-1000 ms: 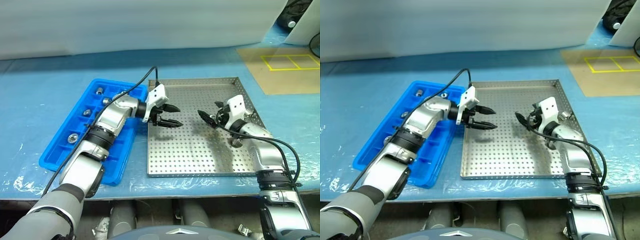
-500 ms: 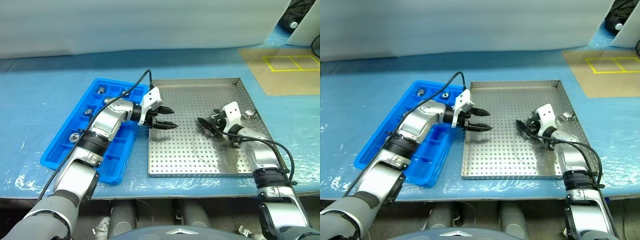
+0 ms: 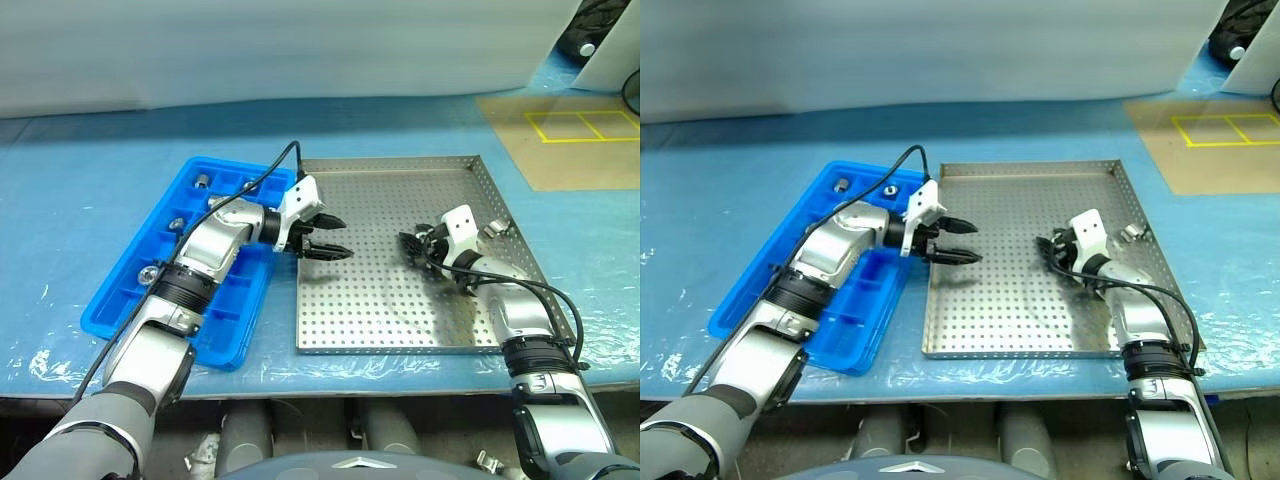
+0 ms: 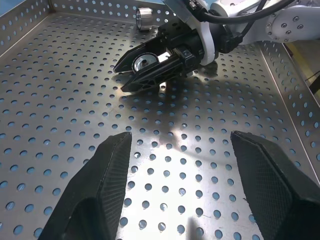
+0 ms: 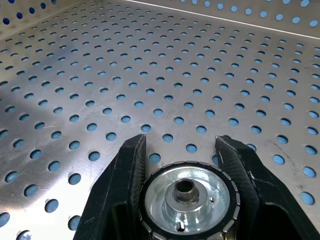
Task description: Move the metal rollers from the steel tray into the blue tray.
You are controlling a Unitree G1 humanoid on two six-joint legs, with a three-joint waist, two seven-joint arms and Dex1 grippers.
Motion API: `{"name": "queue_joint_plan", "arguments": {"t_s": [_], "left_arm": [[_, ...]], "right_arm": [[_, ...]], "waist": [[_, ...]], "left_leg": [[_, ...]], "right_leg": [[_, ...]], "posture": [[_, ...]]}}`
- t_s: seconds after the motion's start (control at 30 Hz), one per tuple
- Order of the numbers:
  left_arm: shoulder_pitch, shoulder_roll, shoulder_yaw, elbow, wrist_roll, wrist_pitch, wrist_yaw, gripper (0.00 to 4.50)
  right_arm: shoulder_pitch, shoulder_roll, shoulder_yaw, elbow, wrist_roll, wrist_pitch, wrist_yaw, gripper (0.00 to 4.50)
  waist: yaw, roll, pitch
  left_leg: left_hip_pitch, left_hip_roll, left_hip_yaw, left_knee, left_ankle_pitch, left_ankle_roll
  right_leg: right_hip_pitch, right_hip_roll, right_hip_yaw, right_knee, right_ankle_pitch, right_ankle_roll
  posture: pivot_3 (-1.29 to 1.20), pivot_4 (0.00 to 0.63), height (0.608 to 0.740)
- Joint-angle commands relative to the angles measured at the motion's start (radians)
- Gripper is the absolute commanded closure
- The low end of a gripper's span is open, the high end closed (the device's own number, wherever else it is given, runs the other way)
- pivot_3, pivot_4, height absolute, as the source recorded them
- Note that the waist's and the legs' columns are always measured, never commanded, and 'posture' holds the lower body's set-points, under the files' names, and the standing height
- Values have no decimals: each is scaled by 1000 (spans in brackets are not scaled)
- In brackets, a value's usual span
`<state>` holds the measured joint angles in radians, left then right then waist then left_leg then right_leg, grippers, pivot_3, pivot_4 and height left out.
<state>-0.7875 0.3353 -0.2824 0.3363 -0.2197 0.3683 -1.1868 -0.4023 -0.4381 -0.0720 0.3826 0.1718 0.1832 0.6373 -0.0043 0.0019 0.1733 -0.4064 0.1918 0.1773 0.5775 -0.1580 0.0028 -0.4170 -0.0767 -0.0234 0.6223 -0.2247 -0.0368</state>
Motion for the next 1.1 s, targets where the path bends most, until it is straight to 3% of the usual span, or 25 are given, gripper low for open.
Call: {"name": "queue_joint_plan", "arguments": {"t_s": [0.03, 0.33, 0.6, 0.77, 1.1], "left_arm": [[0, 13, 16, -55, -11, 9, -8, 1163], [51, 180, 76, -239, -99, 124, -95, 1163], [116, 356, 178, -319, -116, 138, -77, 1163], [232, 453, 287, -404, -133, 176, -10, 1163], [506, 605, 604, -514, -186, 257, 121, 1163]], "right_arm": [[-7, 2, 2, -44, -3, -3, -13, 2737], [-82, 37, 44, -274, 110, 126, 101, 2737], [-195, 104, 173, -358, 185, 227, 249, 2737], [-275, 191, 261, -216, 124, 136, 296, 2737], [-438, 389, 303, 133, 60, -58, 355, 2737]], "waist": [[0, 0, 0], [-6, 1, 1], [21, 1, 1], [36, 1, 2], [105, 0, 3]], "left_leg": [[0, 0, 0, 0, 0, 0], [0, 1, 0, -2, -1, -3], [1, 2, 0, -6, -1, -5], [0, 2, 0, -11, 1, -8], [-1, 5, -2, -16, 3, -12]], "right_leg": [[0, 0, 0, 0, 0, 0], [-2, 0, 0, 0, 0, 0], [-2, 1, 0, -2, 0, 0], [-4, 1, -1, -2, -2, -3], [-7, 2, -6, -2, -5, -8]], "posture": [[-219, 150, 740], [-155, 150, 740], [-8, 150, 740], [88, 150, 740], [314, 150, 740]]}}
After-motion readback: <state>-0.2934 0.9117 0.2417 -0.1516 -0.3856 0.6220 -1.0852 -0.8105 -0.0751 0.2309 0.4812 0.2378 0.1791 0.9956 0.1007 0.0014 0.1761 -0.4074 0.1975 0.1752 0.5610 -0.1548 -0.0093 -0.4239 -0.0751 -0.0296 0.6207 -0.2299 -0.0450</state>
